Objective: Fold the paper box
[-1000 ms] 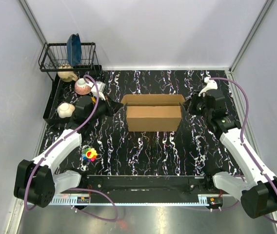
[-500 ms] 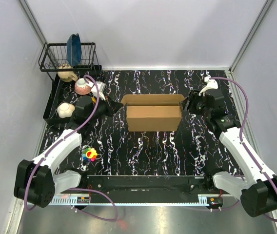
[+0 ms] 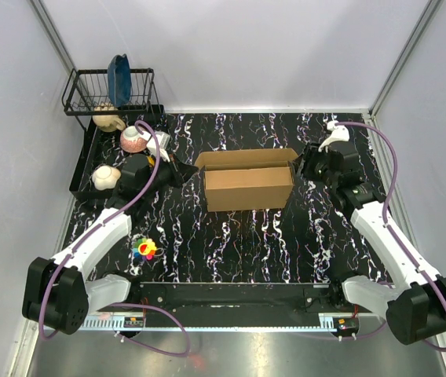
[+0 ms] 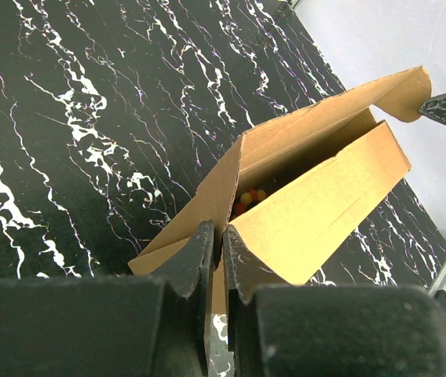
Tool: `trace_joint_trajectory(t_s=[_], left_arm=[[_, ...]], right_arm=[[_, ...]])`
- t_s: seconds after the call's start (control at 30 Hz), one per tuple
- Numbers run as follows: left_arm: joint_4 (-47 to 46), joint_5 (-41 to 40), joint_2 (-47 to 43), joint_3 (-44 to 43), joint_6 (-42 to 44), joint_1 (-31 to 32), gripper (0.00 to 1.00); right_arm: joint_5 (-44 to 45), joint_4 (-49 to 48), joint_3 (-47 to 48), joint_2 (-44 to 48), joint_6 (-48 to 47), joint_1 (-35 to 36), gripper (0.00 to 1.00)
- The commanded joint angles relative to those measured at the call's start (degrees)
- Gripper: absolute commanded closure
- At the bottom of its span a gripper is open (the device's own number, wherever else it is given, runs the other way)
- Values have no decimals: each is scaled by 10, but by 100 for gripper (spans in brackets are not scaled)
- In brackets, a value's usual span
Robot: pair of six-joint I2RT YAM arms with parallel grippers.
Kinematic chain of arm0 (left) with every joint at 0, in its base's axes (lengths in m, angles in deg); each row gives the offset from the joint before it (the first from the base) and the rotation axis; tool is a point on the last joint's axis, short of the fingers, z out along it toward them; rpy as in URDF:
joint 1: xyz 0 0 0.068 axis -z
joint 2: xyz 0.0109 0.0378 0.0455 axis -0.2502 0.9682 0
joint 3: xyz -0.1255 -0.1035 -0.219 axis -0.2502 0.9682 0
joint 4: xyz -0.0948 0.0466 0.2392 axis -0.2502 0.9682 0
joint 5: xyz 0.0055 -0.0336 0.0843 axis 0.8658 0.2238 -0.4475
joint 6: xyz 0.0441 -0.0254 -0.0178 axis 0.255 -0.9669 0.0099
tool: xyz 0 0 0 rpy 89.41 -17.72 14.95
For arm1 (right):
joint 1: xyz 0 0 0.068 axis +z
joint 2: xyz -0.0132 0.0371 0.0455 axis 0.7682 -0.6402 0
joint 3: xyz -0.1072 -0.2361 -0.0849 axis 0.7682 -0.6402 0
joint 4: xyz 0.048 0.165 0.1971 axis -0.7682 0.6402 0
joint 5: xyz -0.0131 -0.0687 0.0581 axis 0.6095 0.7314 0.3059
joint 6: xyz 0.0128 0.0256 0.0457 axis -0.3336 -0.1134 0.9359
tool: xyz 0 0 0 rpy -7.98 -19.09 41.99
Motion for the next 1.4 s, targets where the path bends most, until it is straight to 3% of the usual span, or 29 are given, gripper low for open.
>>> trace_joint_trajectory(t_s=[0.0, 0.3, 0.5, 0.6, 1.37], left_arm=[[-13, -8, -9, -19, 3, 3, 92], [-12, -7, -7, -21, 2, 3, 92], [-11, -7, -6, -22, 2, 3, 92], [-11, -7, -5, -22, 2, 3, 92], [-11, -14, -1, -28, -6, 5, 92]], right_arm=[[2, -45, 9, -12, -17, 4, 48], [1, -72, 9, -32, -27, 4, 50], [-2, -81, 2, -32, -25, 3, 71], [-22, -81, 0, -25, -17, 4, 78], [-55, -47, -43, 14, 27, 5, 98]])
